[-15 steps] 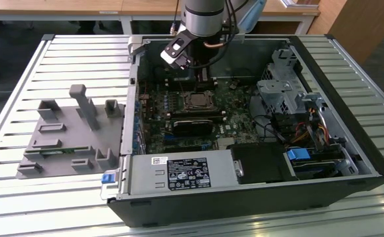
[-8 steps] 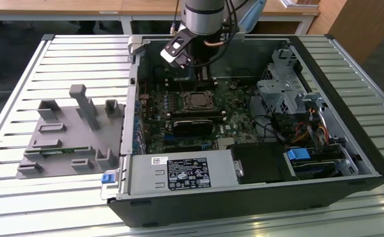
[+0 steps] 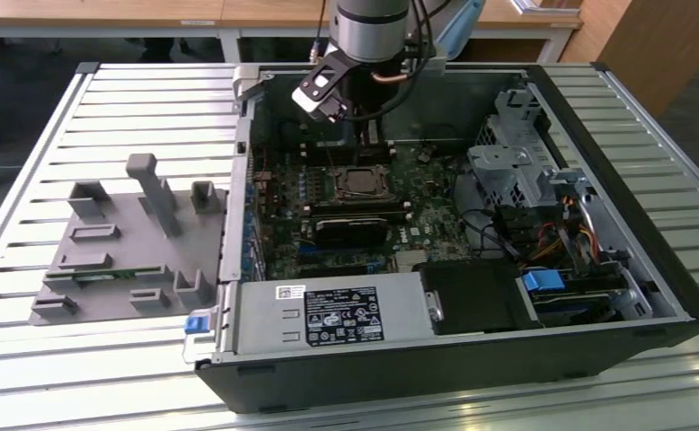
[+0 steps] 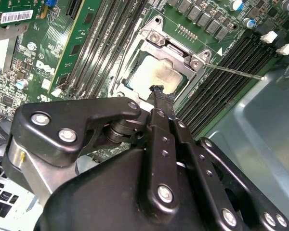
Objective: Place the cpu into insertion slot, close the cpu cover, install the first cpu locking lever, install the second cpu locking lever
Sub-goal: 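Install the first cpu locking lever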
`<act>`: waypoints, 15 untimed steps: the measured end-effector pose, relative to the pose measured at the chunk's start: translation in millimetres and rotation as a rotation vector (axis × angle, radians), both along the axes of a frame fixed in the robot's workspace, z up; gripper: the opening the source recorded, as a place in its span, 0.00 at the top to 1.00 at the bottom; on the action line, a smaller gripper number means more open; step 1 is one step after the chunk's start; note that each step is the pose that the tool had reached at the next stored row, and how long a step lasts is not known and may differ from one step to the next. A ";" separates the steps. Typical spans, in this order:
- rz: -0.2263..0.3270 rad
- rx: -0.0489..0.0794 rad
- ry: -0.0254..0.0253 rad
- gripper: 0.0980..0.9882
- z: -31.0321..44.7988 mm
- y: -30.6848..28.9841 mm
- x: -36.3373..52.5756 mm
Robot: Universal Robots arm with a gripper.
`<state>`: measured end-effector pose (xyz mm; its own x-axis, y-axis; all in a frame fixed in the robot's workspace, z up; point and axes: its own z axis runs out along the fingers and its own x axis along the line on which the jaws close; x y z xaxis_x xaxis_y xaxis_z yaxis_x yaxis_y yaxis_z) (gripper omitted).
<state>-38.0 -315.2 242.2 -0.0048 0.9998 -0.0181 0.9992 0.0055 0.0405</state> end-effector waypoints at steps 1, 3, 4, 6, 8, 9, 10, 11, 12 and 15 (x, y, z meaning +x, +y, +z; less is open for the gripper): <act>0.000 0.000 0.0000 0.97 0.1 0.0 0.0; 0.000 0.000 0.0001 0.97 0.5 0.0 0.0; 0.000 0.000 0.0002 0.97 0.8 0.0 0.0; 0.000 0.000 0.0002 0.97 1.4 0.0 0.0; 0.000 0.000 0.0001 0.97 2.0 0.0 0.0; 0.000 0.000 0.0001 0.97 2.3 0.0 0.0; 0.000 0.000 0.0000 0.97 2.5 0.0 0.0; 0.000 0.000 0.0000 0.97 2.7 0.0 0.0; 0.000 0.000 0.0000 0.97 2.9 0.0 0.0; 0.000 0.000 0.0002 0.97 3.8 0.0 0.0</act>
